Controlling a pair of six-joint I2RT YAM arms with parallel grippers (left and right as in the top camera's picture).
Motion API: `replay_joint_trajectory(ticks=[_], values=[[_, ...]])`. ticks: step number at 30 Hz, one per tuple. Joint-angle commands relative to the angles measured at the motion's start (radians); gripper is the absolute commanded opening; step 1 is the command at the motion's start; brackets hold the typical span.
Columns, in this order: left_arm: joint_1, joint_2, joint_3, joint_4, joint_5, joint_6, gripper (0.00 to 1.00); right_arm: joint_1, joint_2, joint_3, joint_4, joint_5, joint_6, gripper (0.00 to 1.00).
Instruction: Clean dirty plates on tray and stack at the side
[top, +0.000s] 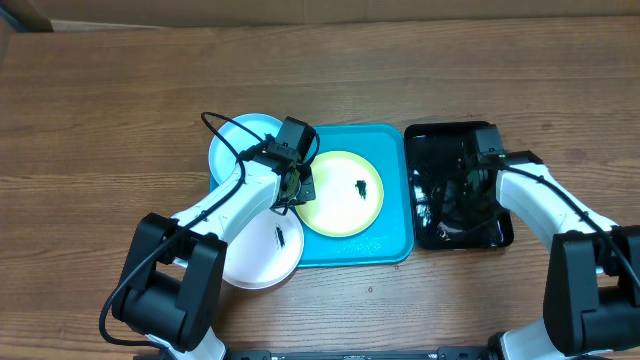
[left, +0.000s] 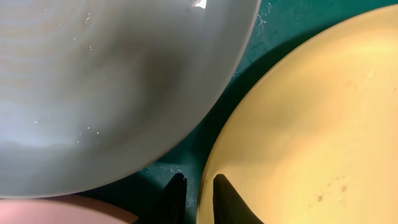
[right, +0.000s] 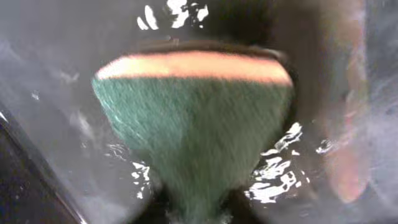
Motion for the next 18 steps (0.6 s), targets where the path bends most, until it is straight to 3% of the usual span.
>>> replay_joint_trajectory(ticks=[1, 2, 3, 4, 9, 10, 11, 12, 17, 18], values=[[0.000, 0.020, -0.002, 0.003, -0.006, 0.002, 0.19, 0.005, 0.005, 0.005, 0.000, -0.021, 0.000, 0.04], [0.000, 0.020, -0.002, 0.003, -0.006, 0.002, 0.20, 0.005, 0.005, 0.040, -0.028, -0.027, -0.006, 0.37], [0.000, 0.020, -0.002, 0.003, -0.006, 0.002, 0.21, 0.003, 0.005, 0.072, -0.054, -0.028, -0.010, 0.55], [0.000, 0.020, -0.002, 0.003, -0.006, 0.003, 0.22, 0.003, 0.005, 0.109, -0.082, -0.027, -0.010, 0.66], [0.000, 0.020, -0.002, 0.003, -0.006, 0.002, 0.22, 0.003, 0.005, 0.285, -0.194, 0.003, -0.034, 0.74], [0.000, 0.020, -0.002, 0.003, -0.006, 0.002, 0.22, 0.003, 0.005, 0.299, -0.206, 0.003, -0.036, 0.81], [0.000, 0.020, -0.002, 0.002, -0.006, 0.002, 0.22, 0.003, 0.005, 0.305, -0.211, 0.002, -0.035, 0.96], [0.000, 0.020, -0.002, 0.001, -0.006, 0.002, 0.22, 0.003, 0.005, 0.306, -0.211, -0.002, -0.035, 1.00], [0.000, 0.020, -0.002, 0.002, -0.006, 0.002, 0.15, 0.003, 0.005, 0.306, -0.203, -0.005, -0.059, 1.00], [0.000, 0.020, -0.002, 0.002, -0.006, 0.002, 0.14, 0.002, 0.005, 0.306, -0.208, -0.005, -0.058, 0.92]])
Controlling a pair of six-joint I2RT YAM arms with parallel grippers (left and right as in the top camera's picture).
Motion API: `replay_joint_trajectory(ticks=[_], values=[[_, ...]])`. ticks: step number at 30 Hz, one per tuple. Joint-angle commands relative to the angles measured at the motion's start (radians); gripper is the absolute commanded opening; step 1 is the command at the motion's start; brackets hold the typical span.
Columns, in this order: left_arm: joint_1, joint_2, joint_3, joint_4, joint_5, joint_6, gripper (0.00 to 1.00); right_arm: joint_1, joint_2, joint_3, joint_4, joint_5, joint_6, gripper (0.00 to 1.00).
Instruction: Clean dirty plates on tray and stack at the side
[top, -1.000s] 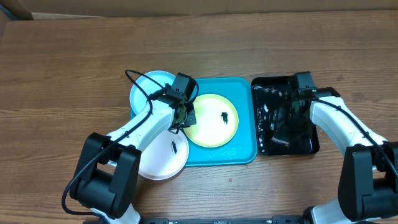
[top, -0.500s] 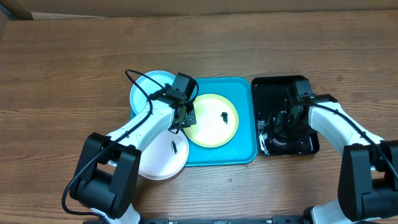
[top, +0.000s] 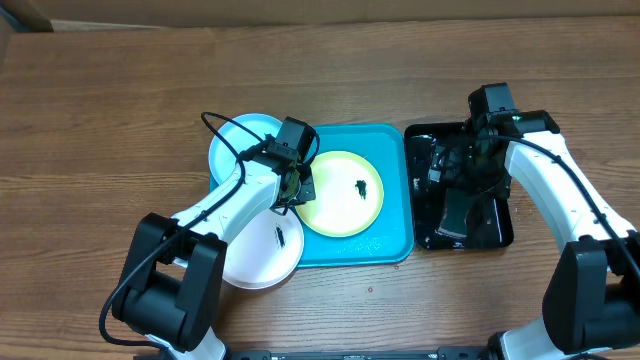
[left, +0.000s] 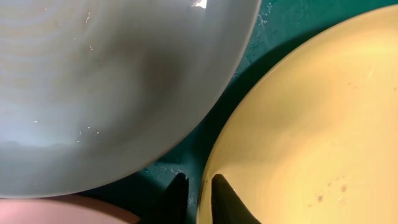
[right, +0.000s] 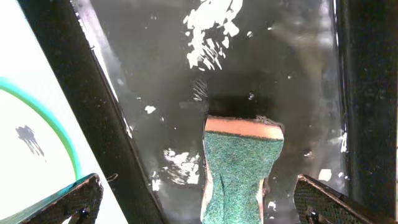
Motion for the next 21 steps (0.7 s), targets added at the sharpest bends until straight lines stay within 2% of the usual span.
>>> replay_joint_trajectory(ticks=[1, 2, 8, 16, 21], values=[[0.000, 0.020, -0.002, 0.002, -0.006, 0.003, 0.13, 0.003, -0.003, 0.006, -0.009, 0.003, -0.017, 0.82], [0.000, 0.020, -0.002, 0.002, -0.006, 0.003, 0.13, 0.003, -0.003, 0.006, -0.013, 0.002, -0.010, 0.75], [0.000, 0.020, -0.002, 0.002, -0.006, 0.002, 0.15, 0.006, -0.003, 0.003, -0.049, 0.032, 0.026, 0.55], [0.000, 0.020, -0.002, 0.002, -0.006, 0.006, 0.14, 0.007, -0.003, -0.089, -0.020, 0.077, 0.075, 0.60], [0.000, 0.020, -0.002, 0.003, -0.006, 0.006, 0.15, 0.009, -0.003, -0.181, 0.088, 0.070, 0.073, 0.64]])
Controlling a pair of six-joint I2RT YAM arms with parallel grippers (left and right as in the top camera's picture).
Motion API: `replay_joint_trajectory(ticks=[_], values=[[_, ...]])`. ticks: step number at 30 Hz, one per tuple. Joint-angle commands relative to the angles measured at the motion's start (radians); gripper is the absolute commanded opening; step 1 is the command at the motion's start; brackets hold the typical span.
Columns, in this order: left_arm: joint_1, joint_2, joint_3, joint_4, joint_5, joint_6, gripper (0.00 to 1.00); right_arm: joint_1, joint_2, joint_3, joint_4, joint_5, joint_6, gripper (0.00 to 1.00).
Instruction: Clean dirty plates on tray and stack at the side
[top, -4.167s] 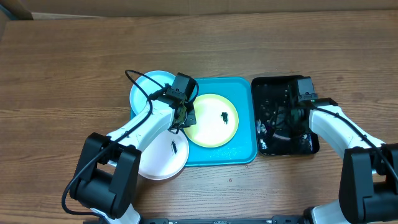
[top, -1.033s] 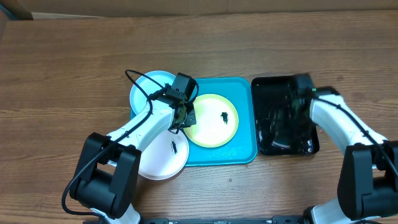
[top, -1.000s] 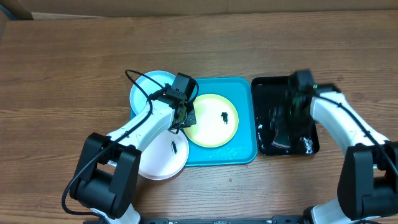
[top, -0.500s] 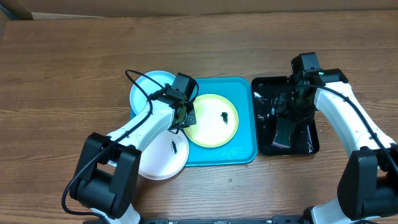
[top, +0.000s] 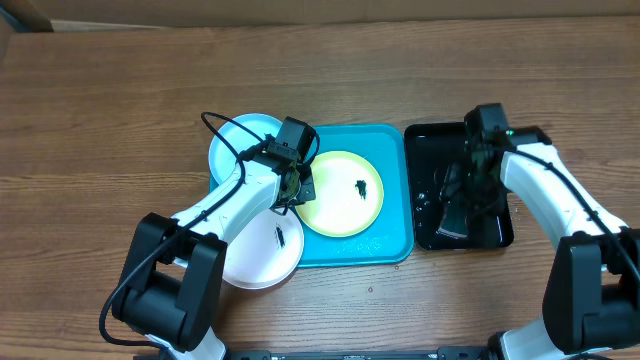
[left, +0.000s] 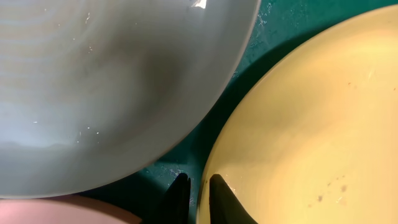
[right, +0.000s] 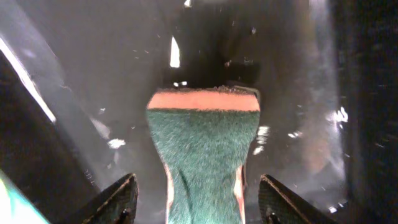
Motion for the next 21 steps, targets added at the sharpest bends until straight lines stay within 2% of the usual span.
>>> replay_joint_trajectory(ticks=[1, 15, 16, 19, 21], values=[[0.000, 0.020, -0.002, 0.003, -0.005, 0.005, 0.15, 0.010, -0.003, -0.048, 0.048, 0.014, 0.013, 0.64], [0.000, 0.020, -0.002, 0.003, -0.005, 0.005, 0.15, 0.010, -0.003, -0.148, 0.166, 0.013, 0.014, 0.58], [0.000, 0.020, -0.002, 0.003, -0.005, 0.006, 0.15, 0.010, -0.003, -0.152, 0.171, 0.013, 0.014, 0.57], [0.000, 0.020, -0.002, 0.003, -0.005, 0.006, 0.15, 0.010, -0.003, -0.145, 0.174, 0.013, 0.014, 0.45], [0.000, 0.020, -0.002, 0.003, -0.005, 0.005, 0.15, 0.010, -0.003, -0.127, 0.168, 0.013, 0.013, 0.44]])
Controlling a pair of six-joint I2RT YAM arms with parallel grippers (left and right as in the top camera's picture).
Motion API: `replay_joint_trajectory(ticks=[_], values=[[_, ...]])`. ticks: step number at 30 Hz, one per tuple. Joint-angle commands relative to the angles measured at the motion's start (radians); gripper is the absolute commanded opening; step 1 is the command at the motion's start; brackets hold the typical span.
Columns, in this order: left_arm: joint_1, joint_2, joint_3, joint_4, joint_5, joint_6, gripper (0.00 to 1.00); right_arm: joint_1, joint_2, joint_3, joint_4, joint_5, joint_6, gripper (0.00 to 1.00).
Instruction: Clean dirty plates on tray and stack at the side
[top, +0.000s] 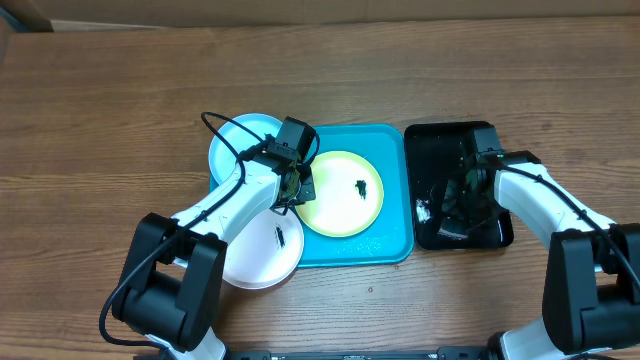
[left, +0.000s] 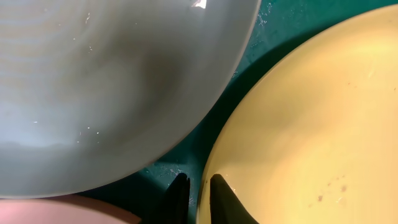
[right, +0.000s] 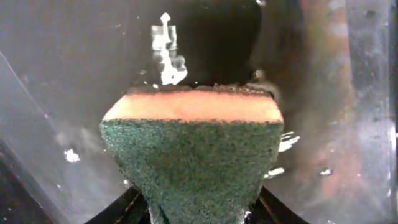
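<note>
A yellow plate (top: 342, 193) with a dark smear (top: 358, 185) lies on the teal tray (top: 390, 240). My left gripper (left: 198, 186) is shut on the yellow plate's left rim (left: 208, 168), one finger under it and one on top. A light blue plate (top: 237, 143) overlaps the tray's left edge, and a pink plate (top: 262, 255) with a dark mark sits in front of it. My right gripper (top: 468, 190) is down in the black basin (top: 450, 135), shut on a green and orange sponge (right: 194, 149) that is pressed into the water.
The black basin of water stands right beside the tray's right edge. Brown cardboard runs along the far edge of the wooden table (top: 120, 100). The left arm's cable (top: 215, 125) loops over the blue plate.
My right gripper has dropped lower into the basin with the sponge, which now fills more of the right wrist view. The left gripper and the plates have not moved.
The right gripper held the sponge low in the basin's water, then held it up near the basin's far edge, then lower over the water, and now down in the water again. The left gripper stayed shut on the yellow plate's rim throughout.
</note>
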Motion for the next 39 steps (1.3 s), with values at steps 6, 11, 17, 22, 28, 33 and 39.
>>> replay_joint_trajectory(ticks=[6, 11, 17, 22, 28, 33, 39], values=[[0.000, 0.020, -0.002, 0.003, -0.006, 0.006, 0.16, 0.005, -0.003, 0.109, -0.065, 0.010, 0.004, 0.53], [0.000, 0.020, -0.002, 0.003, -0.006, 0.006, 0.16, 0.005, -0.003, 0.105, -0.084, 0.011, 0.001, 0.54], [0.000, 0.020, -0.002, -0.001, -0.006, 0.009, 0.16, 0.005, -0.003, 0.066, -0.067, 0.018, -0.003, 0.58], [0.000, 0.020, -0.002, 0.000, -0.006, 0.009, 0.16, 0.005, -0.003, 0.056, -0.061, 0.018, -0.006, 0.54], [0.000, 0.020, -0.002, 0.000, -0.006, 0.009, 0.16, 0.005, -0.003, 0.033, -0.039, 0.024, -0.006, 0.52], [0.000, 0.020, -0.002, 0.000, -0.006, 0.009, 0.16, 0.005, -0.003, -0.001, 0.001, 0.036, -0.006, 0.45], [0.000, 0.020, -0.002, 0.003, -0.006, 0.009, 0.16, 0.005, -0.003, 0.058, -0.022, 0.036, -0.006, 0.04]])
